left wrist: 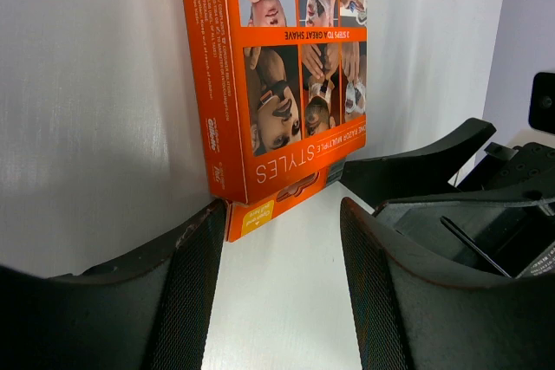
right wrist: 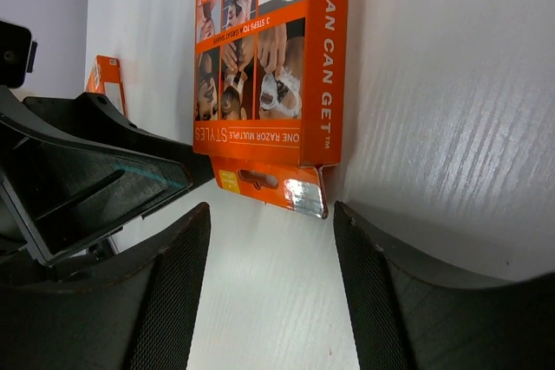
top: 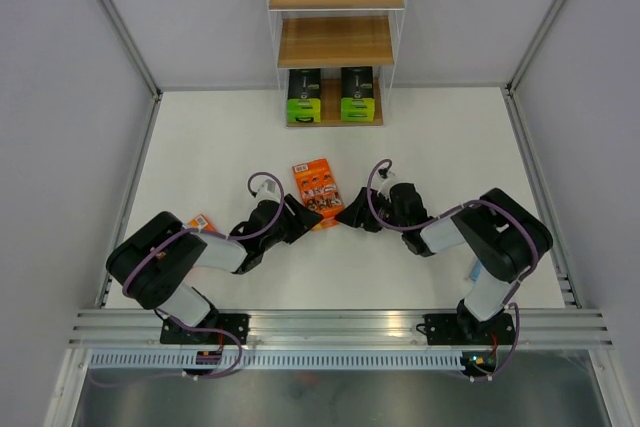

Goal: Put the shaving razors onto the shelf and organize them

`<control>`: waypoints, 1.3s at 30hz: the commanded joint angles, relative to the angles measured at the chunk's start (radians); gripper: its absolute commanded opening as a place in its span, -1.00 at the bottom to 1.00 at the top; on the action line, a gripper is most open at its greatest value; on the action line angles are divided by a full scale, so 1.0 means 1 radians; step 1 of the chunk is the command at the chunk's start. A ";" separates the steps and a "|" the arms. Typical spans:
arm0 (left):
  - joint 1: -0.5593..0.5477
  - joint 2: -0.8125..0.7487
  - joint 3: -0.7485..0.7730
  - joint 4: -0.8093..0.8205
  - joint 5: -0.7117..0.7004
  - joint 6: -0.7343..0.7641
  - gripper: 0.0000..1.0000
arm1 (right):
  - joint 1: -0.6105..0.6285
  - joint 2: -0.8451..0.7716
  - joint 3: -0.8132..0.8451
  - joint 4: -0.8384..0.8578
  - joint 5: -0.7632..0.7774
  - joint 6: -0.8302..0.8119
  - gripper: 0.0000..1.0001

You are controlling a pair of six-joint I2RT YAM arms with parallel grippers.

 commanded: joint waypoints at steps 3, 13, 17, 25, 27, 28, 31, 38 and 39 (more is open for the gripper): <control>-0.007 -0.014 0.025 -0.012 -0.011 0.046 0.22 | 0.004 0.084 0.015 0.017 0.008 -0.014 0.28; -0.007 -0.011 0.045 -0.031 -0.013 0.065 0.22 | 0.004 0.119 0.016 0.058 -0.012 -0.012 -0.07; -0.007 -0.008 0.053 -0.037 -0.013 0.071 0.22 | 0.004 0.124 0.016 0.088 -0.026 0.003 -0.35; -0.007 -0.030 0.068 -0.077 -0.016 0.092 0.22 | 0.002 0.086 0.027 0.075 0.003 0.008 -0.99; -0.007 -0.065 0.085 -0.150 -0.023 0.101 0.22 | 0.004 0.064 0.041 0.029 0.020 -0.005 -0.99; -0.007 -0.079 0.096 -0.191 -0.028 0.115 0.22 | 0.002 0.038 0.052 0.003 0.034 -0.033 -0.99; -0.006 -0.166 0.160 -0.443 -0.075 0.154 0.24 | 0.002 -0.037 0.151 -0.254 0.125 -0.119 -0.99; 0.065 -0.336 0.242 -0.784 -0.192 0.238 0.36 | 0.004 -0.250 0.363 -0.768 0.420 -0.443 -0.99; 0.077 -0.344 0.254 -0.799 -0.192 0.250 0.36 | 0.002 -0.279 0.403 -0.782 0.433 -0.493 -0.99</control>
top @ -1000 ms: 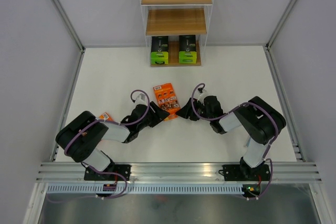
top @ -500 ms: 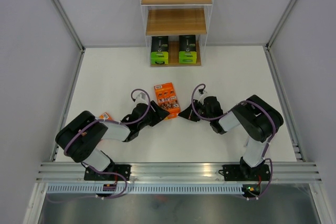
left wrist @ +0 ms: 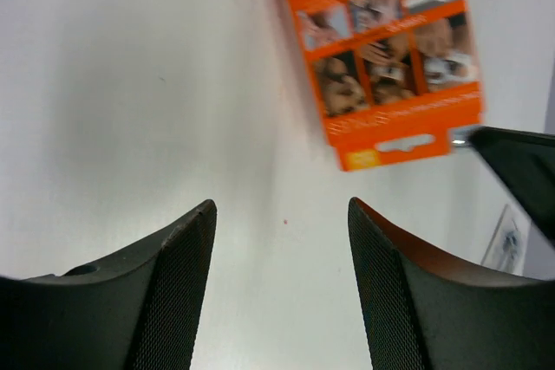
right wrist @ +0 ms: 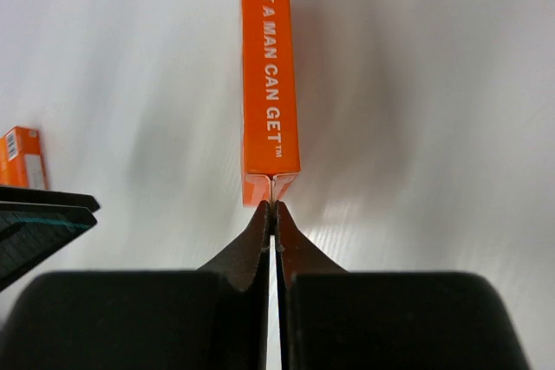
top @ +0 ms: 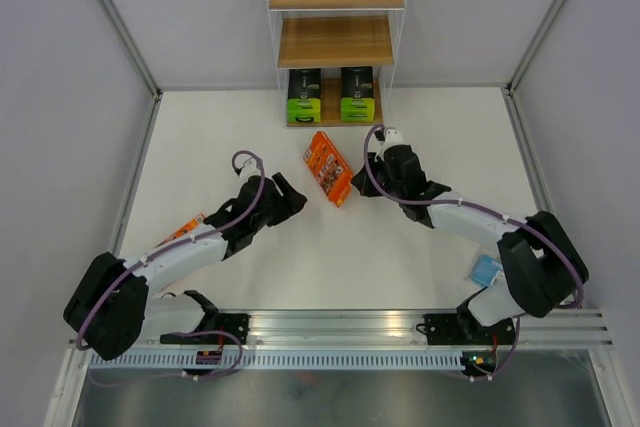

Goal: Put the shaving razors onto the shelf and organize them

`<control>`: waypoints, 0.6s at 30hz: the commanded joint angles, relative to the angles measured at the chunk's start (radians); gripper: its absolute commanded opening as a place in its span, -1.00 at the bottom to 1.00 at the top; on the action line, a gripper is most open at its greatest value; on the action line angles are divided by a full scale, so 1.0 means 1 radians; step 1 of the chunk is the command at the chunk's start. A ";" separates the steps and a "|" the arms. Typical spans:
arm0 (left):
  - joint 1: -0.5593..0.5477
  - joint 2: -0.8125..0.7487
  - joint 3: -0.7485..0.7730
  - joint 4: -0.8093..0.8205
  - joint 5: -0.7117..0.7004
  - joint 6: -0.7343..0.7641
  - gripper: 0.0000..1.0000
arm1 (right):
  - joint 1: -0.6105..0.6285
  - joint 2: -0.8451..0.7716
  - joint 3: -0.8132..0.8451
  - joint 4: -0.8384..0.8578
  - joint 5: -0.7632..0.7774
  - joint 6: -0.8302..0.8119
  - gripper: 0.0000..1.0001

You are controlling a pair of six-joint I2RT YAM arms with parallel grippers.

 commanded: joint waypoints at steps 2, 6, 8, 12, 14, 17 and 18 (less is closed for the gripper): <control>0.085 -0.042 0.049 -0.220 -0.045 0.088 0.37 | -0.002 -0.101 0.120 -0.313 0.182 -0.255 -0.99; 0.163 -0.033 0.090 -0.230 0.017 0.116 0.40 | 0.009 -0.133 0.108 -0.316 0.168 -0.390 -0.99; 0.188 -0.005 0.132 -0.231 0.047 0.131 0.43 | 0.033 -0.127 0.100 -0.330 0.191 -0.419 -0.99; 0.199 0.062 0.211 -0.227 0.087 0.151 0.46 | 0.119 -0.080 0.096 -0.348 0.327 -0.448 -0.99; 0.199 0.104 0.262 -0.216 0.136 0.150 0.48 | 0.171 -0.058 0.092 -0.350 0.354 -0.462 -0.99; 0.200 0.188 0.314 -0.181 0.209 0.122 0.53 | 0.231 -0.032 0.073 -0.324 0.403 -0.470 -0.99; 0.200 0.225 0.323 -0.168 0.217 0.111 0.54 | 0.242 -0.032 0.065 -0.315 0.414 -0.462 -0.99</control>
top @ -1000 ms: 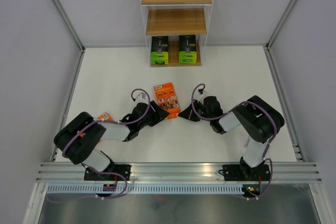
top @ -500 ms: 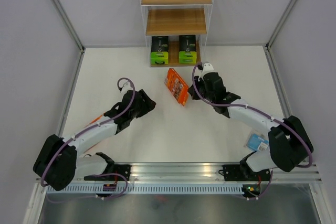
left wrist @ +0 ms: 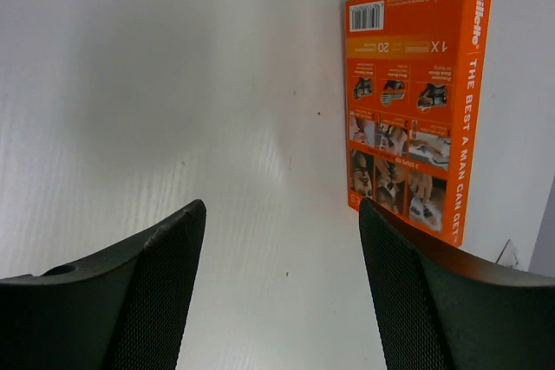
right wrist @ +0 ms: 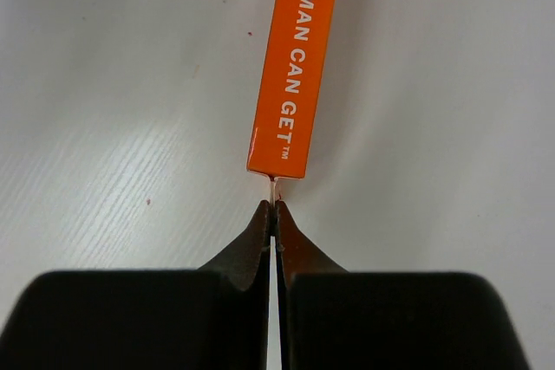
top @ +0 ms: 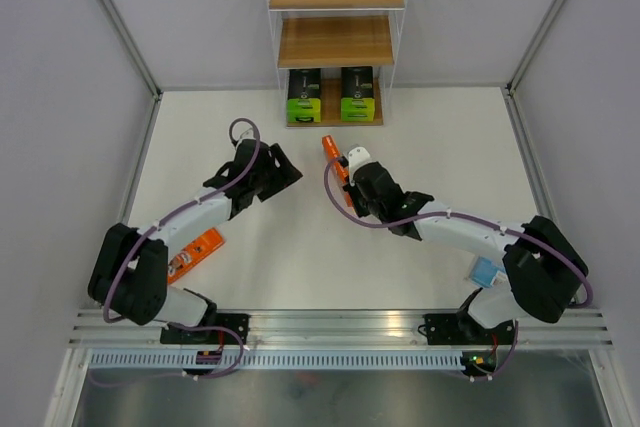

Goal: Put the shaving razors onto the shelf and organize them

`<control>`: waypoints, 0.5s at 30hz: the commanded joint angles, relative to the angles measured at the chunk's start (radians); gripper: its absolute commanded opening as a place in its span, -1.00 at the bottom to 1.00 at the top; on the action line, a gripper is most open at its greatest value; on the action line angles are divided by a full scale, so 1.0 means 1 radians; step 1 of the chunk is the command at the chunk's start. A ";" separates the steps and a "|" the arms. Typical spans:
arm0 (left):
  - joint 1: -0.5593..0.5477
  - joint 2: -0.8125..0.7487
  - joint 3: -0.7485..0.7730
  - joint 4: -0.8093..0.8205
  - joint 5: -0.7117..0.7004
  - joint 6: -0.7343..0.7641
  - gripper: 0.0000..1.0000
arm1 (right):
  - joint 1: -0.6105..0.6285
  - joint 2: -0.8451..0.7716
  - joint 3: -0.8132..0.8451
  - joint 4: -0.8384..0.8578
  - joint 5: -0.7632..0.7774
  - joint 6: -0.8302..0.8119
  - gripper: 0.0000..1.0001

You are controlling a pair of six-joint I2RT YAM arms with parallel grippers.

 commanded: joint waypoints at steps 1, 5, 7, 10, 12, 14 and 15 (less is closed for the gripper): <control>0.002 0.076 0.063 0.042 0.103 -0.001 0.57 | 0.050 0.018 -0.038 0.018 0.068 -0.020 -0.99; -0.004 0.133 0.088 0.120 0.158 -0.026 0.61 | 0.079 0.013 -0.085 0.066 0.047 0.023 -0.99; -0.018 0.168 0.106 0.129 0.177 -0.027 0.62 | 0.090 0.030 -0.087 0.066 0.051 0.030 -0.99; -0.055 0.181 0.138 0.161 0.165 -0.021 0.62 | 0.093 0.052 -0.090 0.107 0.028 0.058 -0.99; -0.075 0.178 0.149 0.170 0.145 -0.023 0.63 | 0.093 0.047 -0.105 0.132 -0.002 0.087 -0.99; -0.084 0.187 0.155 0.167 0.129 -0.043 0.64 | 0.092 0.055 -0.101 0.159 -0.027 0.102 -0.99; -0.084 0.193 0.155 0.167 0.128 -0.052 0.64 | 0.093 0.061 -0.095 0.162 -0.039 0.107 -0.99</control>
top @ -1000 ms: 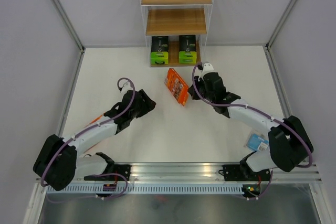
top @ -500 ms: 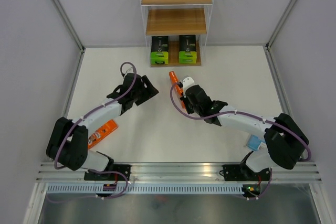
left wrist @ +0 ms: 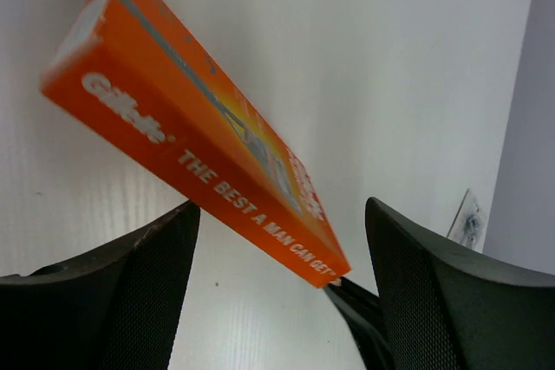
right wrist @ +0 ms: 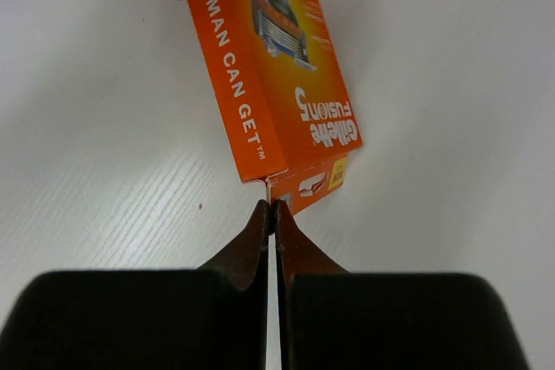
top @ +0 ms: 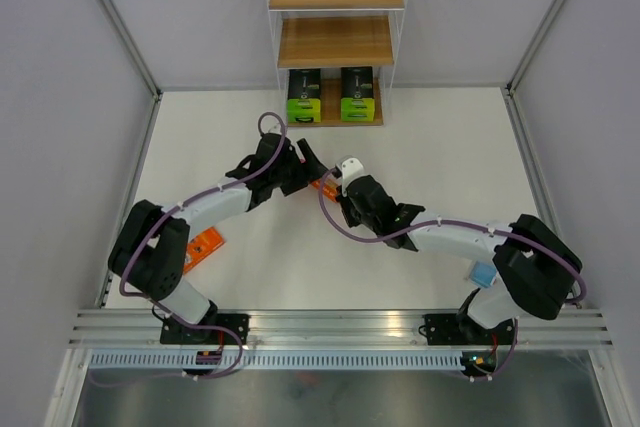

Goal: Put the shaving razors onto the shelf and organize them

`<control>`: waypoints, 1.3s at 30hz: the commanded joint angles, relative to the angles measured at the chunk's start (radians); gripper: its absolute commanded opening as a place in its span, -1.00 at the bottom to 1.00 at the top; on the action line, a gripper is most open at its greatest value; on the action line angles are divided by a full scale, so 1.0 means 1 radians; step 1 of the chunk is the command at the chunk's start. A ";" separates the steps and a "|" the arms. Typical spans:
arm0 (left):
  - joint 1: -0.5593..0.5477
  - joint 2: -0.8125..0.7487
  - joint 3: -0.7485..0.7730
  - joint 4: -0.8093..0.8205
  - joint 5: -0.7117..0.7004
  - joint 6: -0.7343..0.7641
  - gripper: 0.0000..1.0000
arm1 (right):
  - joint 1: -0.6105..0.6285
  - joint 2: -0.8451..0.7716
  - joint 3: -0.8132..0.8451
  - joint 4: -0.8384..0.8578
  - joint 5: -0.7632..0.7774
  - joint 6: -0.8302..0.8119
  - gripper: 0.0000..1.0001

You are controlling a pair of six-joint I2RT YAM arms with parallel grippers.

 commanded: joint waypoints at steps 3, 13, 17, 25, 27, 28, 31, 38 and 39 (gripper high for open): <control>-0.017 0.044 0.043 0.031 -0.046 -0.093 0.63 | 0.000 0.057 0.000 0.026 -0.118 0.081 -0.99; -0.037 0.113 0.042 -0.019 -0.175 -0.194 0.53 | 0.034 0.091 0.002 0.078 -0.184 0.265 -0.99; -0.049 0.113 0.043 -0.014 -0.205 -0.223 0.19 | 0.037 0.100 0.005 0.105 -0.233 0.360 -0.99; -0.046 0.106 -0.062 0.251 -0.139 -0.142 -0.40 | 0.023 0.004 0.080 -0.111 -0.205 0.429 -0.20; -0.041 0.099 -0.076 0.323 -0.111 -0.113 -0.42 | 0.005 -0.065 0.108 -0.164 -0.231 0.439 -0.02; -0.041 0.099 -0.075 0.329 -0.106 -0.102 -0.43 | -0.027 -0.109 0.122 -0.222 -0.251 0.463 0.10; -0.031 0.077 -0.086 0.372 -0.077 -0.024 -0.46 | -0.151 -0.192 0.094 -0.259 -0.407 0.529 0.34; 0.048 -0.049 -0.146 0.518 0.145 0.000 -0.46 | -0.336 -0.317 -0.061 -0.109 -0.511 0.636 0.75; 0.058 -0.058 -0.133 0.539 0.213 0.005 -0.46 | -0.337 -0.329 -0.073 -0.030 -0.515 0.644 0.83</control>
